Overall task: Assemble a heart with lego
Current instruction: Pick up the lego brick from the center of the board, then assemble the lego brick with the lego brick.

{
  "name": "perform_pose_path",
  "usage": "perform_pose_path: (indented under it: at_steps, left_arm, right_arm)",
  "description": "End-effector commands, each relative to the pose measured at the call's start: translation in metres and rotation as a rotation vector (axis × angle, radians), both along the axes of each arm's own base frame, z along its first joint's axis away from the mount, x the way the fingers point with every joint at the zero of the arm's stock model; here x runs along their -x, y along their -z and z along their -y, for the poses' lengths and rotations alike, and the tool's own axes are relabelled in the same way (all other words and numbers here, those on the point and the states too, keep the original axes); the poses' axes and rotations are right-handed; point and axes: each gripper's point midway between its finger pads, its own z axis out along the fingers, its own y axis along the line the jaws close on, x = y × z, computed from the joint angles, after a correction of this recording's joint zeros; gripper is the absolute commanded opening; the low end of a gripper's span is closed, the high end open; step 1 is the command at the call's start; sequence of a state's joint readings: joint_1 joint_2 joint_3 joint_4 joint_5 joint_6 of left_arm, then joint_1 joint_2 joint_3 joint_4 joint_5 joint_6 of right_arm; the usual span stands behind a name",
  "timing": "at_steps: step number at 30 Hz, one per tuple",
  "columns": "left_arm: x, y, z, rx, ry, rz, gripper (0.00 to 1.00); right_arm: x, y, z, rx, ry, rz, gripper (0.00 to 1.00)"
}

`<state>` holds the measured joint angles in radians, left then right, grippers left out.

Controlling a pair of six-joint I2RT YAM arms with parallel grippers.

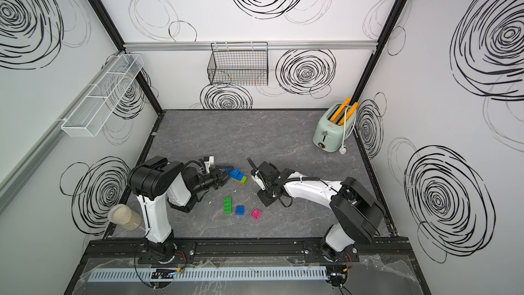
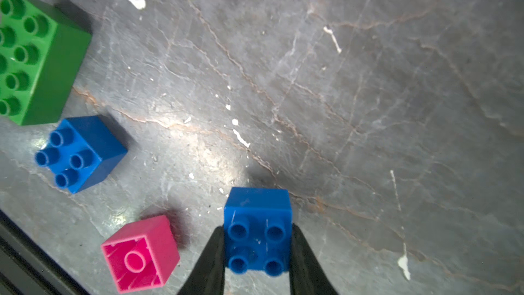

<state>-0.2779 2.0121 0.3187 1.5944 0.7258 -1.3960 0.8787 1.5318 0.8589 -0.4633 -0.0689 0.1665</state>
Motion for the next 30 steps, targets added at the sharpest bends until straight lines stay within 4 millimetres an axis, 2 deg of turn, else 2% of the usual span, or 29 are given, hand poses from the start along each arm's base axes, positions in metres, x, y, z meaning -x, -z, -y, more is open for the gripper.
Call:
perform_pose_path:
  at_steps: [1, 7, 17, 30]
  left_arm:
    - [0.003, -0.026, 0.013, 0.039, 0.062, 0.144, 0.44]
    - [0.011, -0.029, 0.031, 0.050, 0.137, 0.169, 0.45]
    - [0.019, -0.032, 0.048, 0.061, 0.222, 0.196, 0.45]
    - [0.020, -0.034, 0.051, 0.069, 0.236, 0.205, 0.45]
  right_arm:
    - [-0.008, -0.012, -0.008, -0.024, -0.034, 0.020, 0.26]
    - [-0.022, -0.032, -0.022, -0.076, -0.067, 0.048, 0.25]
    - [-0.029, -0.036, -0.030, -0.075, -0.144, 0.051, 0.25]
    - [-0.035, -0.029, -0.037, -0.051, -0.184, 0.039, 0.25]
